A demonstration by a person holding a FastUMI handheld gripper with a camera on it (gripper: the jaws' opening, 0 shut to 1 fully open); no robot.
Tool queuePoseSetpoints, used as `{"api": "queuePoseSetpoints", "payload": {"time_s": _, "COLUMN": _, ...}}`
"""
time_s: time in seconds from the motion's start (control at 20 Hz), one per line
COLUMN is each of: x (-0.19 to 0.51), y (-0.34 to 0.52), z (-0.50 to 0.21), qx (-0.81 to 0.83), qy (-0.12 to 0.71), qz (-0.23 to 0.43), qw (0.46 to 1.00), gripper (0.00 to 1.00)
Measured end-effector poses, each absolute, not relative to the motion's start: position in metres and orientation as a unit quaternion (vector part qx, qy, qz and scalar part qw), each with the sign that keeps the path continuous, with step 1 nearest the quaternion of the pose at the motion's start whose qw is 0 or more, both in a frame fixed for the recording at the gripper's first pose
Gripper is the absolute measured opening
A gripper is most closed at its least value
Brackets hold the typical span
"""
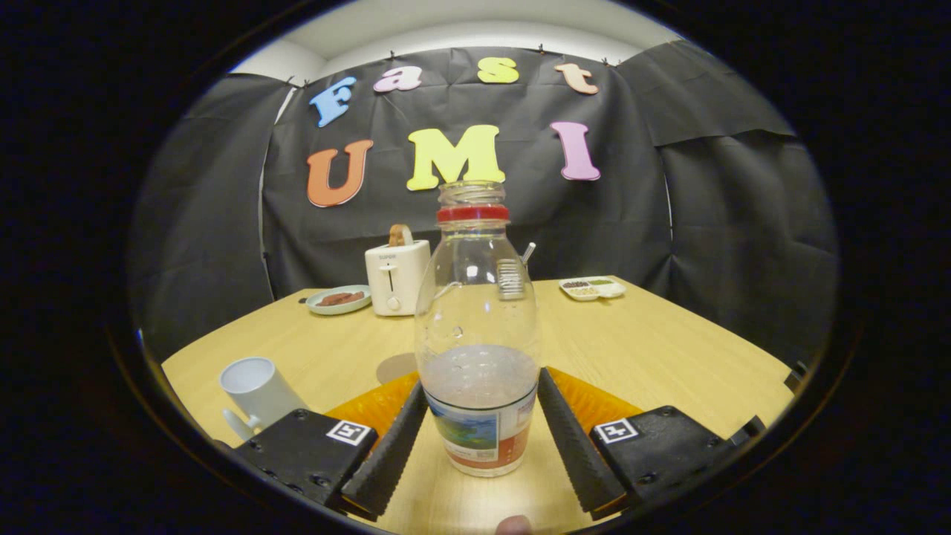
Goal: Take the bottle from table, then pour the juice into the cup, finally place the bottle on the coaster
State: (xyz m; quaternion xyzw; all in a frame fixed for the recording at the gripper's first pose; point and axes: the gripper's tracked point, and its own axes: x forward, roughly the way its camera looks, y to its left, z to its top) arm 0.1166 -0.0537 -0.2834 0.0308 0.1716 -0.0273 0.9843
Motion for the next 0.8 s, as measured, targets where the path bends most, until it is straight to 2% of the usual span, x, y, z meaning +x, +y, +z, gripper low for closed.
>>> {"api": "queuePoseSetpoints", "payload": {"time_s": 0.15, "x": 0.119, "y": -0.053, "z": -0.283, "qx": 0.027, "qy": 0.176, "qz": -0.031, "qw": 0.984, "gripper": 0.83}}
{"api": "queuePoseSetpoints", "payload": {"time_s": 0.5, "x": 0.126, "y": -0.036, "z": -0.256, "qx": -0.08, "qy": 0.167, "qz": -0.009, "qw": 0.983, "gripper": 0.78}}
{"api": "queuePoseSetpoints", "payload": {"time_s": 0.8, "x": 0.141, "y": -0.015, "z": -0.243, "qx": -0.272, "qy": 0.145, "qz": 0.008, "qw": 0.951, "gripper": 0.77}}
